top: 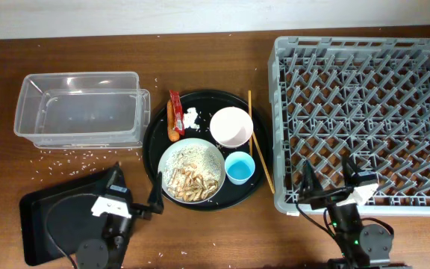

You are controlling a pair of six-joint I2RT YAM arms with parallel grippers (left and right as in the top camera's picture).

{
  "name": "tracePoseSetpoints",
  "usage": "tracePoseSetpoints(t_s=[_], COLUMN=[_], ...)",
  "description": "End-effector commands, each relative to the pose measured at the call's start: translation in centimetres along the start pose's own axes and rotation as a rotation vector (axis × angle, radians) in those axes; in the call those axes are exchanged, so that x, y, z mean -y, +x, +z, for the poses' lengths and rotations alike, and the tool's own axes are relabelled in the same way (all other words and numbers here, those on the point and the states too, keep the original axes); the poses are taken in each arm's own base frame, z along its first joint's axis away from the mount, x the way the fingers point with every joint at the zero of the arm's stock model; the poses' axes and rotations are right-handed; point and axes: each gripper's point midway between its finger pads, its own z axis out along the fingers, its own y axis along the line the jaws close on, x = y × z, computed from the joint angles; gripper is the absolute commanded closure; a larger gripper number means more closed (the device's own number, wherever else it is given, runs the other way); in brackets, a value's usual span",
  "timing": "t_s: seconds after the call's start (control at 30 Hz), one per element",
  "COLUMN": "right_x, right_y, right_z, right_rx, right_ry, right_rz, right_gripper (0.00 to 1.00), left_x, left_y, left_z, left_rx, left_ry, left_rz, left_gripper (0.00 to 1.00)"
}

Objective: Sort waste into correct bins and load items into the dishwasher rack

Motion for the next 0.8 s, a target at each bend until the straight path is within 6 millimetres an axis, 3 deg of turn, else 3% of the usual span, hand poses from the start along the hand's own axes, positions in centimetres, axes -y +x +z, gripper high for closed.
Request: tracePoseSetpoints(t_s=[0.0, 0.07, 0.13, 0.23, 0.33, 0.4, 0.47, 0.5, 0.6, 0.67, 0.73, 0.77], right_x=[-3.1, -3.9, -4.1, -3.8, -3.7, -4.9, -5.0, -4.8, -4.5, -4.5, -4.3, -3.5], right_y=[-4.0, -6.7, -8.0, -9.1, -11.7, -12.1, -11.2, -10.4, -8.8, -7.8, -6.6, -6.0], right_z=[-1.0, -1.6, -1.0, 1.5, 5.5, 6.7, 7.4, 7.4, 6.8, 5.7, 4.0, 3.3], right_rx=[0.007, -0.063, -0.171, -0.405, -0.579, -0.668, -0.754, -0.788, -0.867, -0.928, -1.008, -1.04], right_ry=[-0.116, -0.099, -0.076, -0.023, 0.009, -0.054, -0.058, -0.049, -0.008, 0.011, 0.05, 0.105], right_rz=[0.01, -0.035, -0.004, 0.062, 0.116, 0.167, 0.205, 0.217, 0.289, 0.312, 0.333, 0.319], right_gripper=[0.02, 0.02, 0.02, 0.02, 0.02, 0.02, 0.02, 0.02, 0.02, 0.02, 0.02, 0.02], left_x=[1.6, 2.0, 2.0, 2.1, 2.5, 3.6, 7.5, 8.3, 7.7, 8.7, 10.2, 11.7], left_y=[-4.4, -7.5, -9.3, -11.2, -11.4, -10.2, -9.9, -9.7, -5.8, -2.8, 0.6, 1.4], left_z=[-0.6, -0.4, 0.8, 4.5, 8.9, 11.2, 12.1, 12.4, 13.8, 13.7, 13.0, 12.5], left_rx=[0.053, 0.0, -0.12, -0.339, -0.563, -0.643, -0.658, -0.66, -0.767, -0.866, -0.983, -1.018], left_ry=[0.077, 0.084, 0.076, 0.1, 0.143, 0.23, 0.493, 0.557, 0.527, 0.523, 0.455, 0.457], left_rz=[0.017, 0.007, -0.018, -0.067, -0.136, -0.196, -0.33, -0.353, -0.394, -0.384, -0.271, -0.217], left_gripper=[0.01, 0.01, 0.01, 0.01, 0.01, 0.01, 0.01, 0.01, 0.01, 0.03, 0.11, 0.21])
